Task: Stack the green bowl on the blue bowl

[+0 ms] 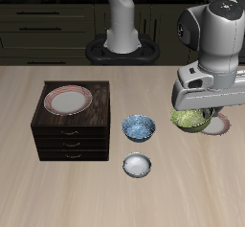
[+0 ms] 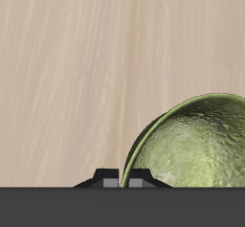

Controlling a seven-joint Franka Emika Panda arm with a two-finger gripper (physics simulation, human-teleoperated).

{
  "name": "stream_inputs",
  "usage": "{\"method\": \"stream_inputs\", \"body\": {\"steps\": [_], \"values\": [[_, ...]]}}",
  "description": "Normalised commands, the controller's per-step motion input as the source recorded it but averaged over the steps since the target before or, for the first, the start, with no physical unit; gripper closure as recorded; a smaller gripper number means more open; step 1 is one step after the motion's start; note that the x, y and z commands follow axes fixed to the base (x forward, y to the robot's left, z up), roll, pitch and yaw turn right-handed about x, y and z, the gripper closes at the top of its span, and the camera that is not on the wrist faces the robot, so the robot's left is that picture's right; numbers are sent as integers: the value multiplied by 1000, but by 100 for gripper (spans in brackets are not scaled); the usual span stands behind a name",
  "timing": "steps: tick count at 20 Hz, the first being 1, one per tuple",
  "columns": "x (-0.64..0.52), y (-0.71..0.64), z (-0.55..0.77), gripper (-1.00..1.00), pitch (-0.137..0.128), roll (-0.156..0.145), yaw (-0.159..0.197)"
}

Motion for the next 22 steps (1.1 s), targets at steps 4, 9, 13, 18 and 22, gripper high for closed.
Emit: {"method": "stream_inputs", "body": {"steps": [4,9,13,18,22], "values": [[-122,-166,399,100,-74,1,-3],[-32,-150,259,100,-47,-4,-4],[-75,-102,79,100,-18,9,9],[-200,-234,157,100,-33,-6,20],[-278,-262,191,100,-45,7,25]]}}
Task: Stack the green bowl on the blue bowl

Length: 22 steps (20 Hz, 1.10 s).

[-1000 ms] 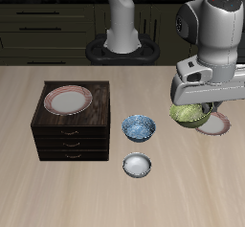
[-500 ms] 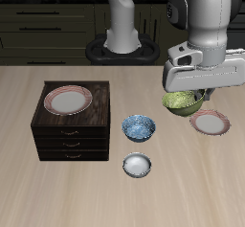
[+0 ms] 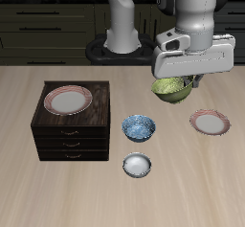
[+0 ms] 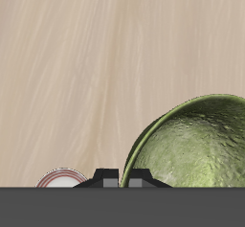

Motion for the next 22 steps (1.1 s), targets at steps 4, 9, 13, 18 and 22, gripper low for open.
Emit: {"method": "stream_inputs", "body": {"steps": [4,9,13,18,22], "values": [[-484,-422,253,100,-64,13,29],[-390,-350,81,100,-31,9,16],[-275,-309,40,100,-23,3,9],[-278,-392,61,100,-27,-25,-6],[-206,-318,13,100,-4,-10,-19]]}}
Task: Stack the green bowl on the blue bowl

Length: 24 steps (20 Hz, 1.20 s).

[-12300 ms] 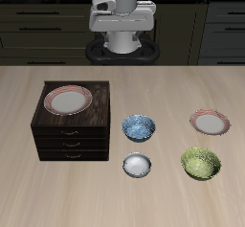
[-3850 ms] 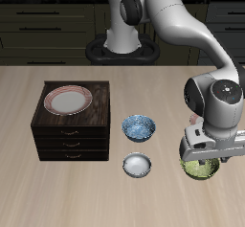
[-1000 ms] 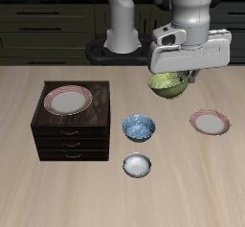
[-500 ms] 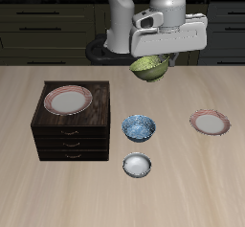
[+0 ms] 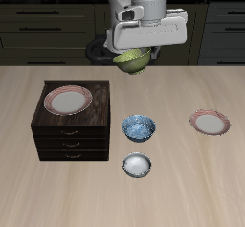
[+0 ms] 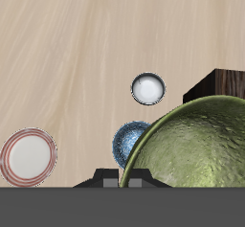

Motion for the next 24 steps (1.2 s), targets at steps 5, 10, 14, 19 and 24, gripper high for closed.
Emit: {"method": "stream_inputs", "body": {"steps": [5,10,14,19,24], "values": [[-298,-207,75,100,-27,4,-22],[-242,-65,32,100,-17,15,-10],[-153,-92,-8,100,-12,1,-6],[-93,-90,13,100,-25,-17,13],[90,-98,-291,100,32,-18,-35]]}}
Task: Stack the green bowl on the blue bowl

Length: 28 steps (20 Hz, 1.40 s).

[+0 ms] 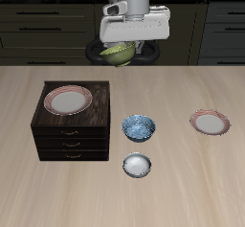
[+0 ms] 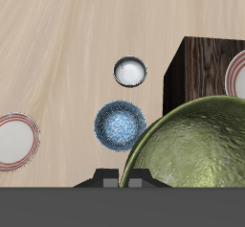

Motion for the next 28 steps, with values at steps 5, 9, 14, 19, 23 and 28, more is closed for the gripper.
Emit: {"method": "stream_inputs", "body": {"steps": [5,9,14,19,23,28], "values": [[27,74,-221,100,14,-4,-3],[40,191,-352,100,42,24,-17],[127,145,-430,100,55,16,-24],[168,7,-396,100,47,-10,-18],[102,-28,-381,100,46,-17,-9],[107,68,-456,100,57,0,-10]]}}
